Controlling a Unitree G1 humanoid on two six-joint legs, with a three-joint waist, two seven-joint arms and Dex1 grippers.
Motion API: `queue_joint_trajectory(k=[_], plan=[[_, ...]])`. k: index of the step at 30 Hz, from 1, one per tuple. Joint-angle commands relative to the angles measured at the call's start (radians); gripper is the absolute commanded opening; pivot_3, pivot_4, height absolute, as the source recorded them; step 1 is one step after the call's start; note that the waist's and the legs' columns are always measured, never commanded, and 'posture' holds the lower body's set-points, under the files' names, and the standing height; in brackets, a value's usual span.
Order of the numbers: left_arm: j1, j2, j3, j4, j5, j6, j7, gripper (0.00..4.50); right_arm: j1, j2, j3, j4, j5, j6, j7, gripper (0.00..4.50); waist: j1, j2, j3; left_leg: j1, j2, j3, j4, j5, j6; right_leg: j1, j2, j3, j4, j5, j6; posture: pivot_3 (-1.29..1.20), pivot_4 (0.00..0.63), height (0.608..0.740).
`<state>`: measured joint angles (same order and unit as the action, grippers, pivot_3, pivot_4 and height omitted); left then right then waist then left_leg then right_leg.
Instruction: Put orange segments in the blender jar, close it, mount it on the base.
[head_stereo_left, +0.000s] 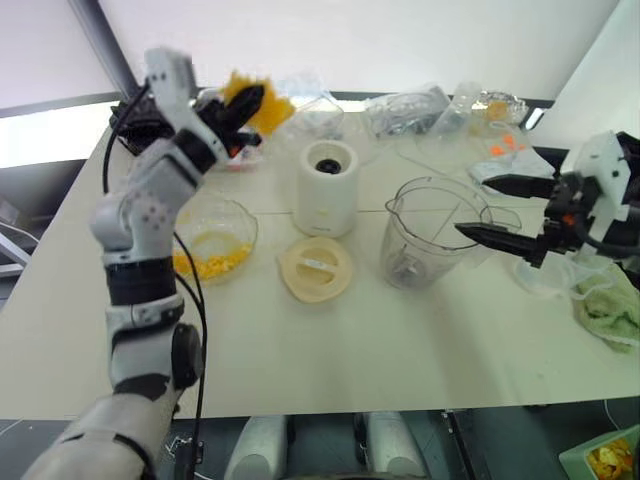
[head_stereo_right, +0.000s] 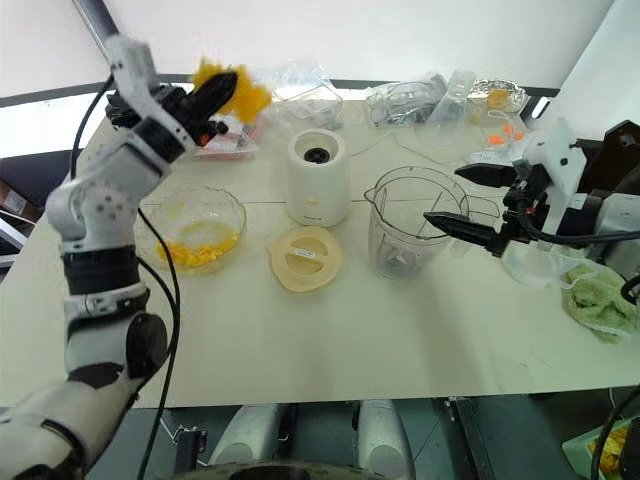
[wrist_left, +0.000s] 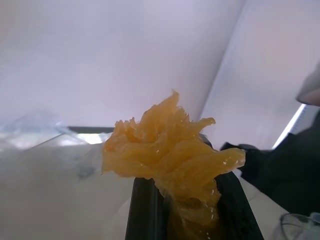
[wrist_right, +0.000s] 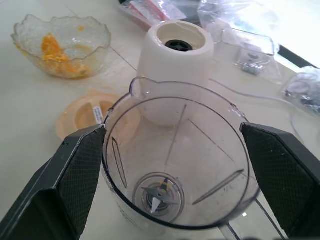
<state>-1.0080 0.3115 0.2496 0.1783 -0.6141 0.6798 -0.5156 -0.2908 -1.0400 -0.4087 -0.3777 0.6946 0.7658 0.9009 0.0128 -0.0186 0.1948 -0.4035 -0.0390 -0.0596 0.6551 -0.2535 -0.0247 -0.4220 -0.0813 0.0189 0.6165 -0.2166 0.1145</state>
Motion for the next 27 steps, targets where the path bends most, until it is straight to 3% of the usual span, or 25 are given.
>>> queue_joint_trajectory(k=[1,4,12,20,27], plan=[[-0.130,-0.018,-0.060,0.113,0.017,-0.076,-0.122,0.05,0.031,0.015,-0.086,-0.074,0.027,0.013,-0.043,4.50,0.000,0.000,0.000,0.000,0.000,0.000,0.000,0.000,0.000,0.000,0.000,0.000,0.000,0.000,0.000,0.00,0.150,0.740],[-0.207,-0.048,-0.096,0.222,0.037,-0.129,-0.204,0.05,0.073,0.027,-0.124,-0.118,0.040,0.029,-0.074,4.50,0.000,0.000,0.000,-0.001,0.000,0.000,0.000,0.000,0.000,0.000,0.000,0.000,0.000,0.000,0.000,0.00,0.150,0.740],[-0.409,-0.241,-0.193,0.518,0.086,-0.264,-0.453,0.05,0.267,0.088,-0.355,-0.292,0.090,0.104,-0.164,4.50,0.002,0.000,0.000,-0.004,0.000,0.000,0.004,-0.001,0.003,-0.002,0.000,-0.001,0.000,0.000,0.002,0.00,0.150,0.740],[-0.413,-0.324,-0.281,0.697,0.214,-0.373,-0.582,0.05,0.418,0.149,-0.536,-0.428,0.162,0.156,-0.236,4.50,-0.001,0.001,0.000,-0.004,0.001,0.001,0.008,-0.004,0.006,-0.002,0.001,0.000,0.001,0.001,0.002,0.00,0.150,0.740],[-0.354,-0.327,-0.350,0.733,0.311,-0.451,-0.716,0.05,0.480,0.161,-0.585,-0.465,0.217,0.160,-0.283,4.50,0.001,0.001,0.000,-0.005,0.001,0.001,0.008,-0.004,0.007,-0.002,0.000,0.001,0.001,0.001,0.002,0.00,0.150,0.740]])
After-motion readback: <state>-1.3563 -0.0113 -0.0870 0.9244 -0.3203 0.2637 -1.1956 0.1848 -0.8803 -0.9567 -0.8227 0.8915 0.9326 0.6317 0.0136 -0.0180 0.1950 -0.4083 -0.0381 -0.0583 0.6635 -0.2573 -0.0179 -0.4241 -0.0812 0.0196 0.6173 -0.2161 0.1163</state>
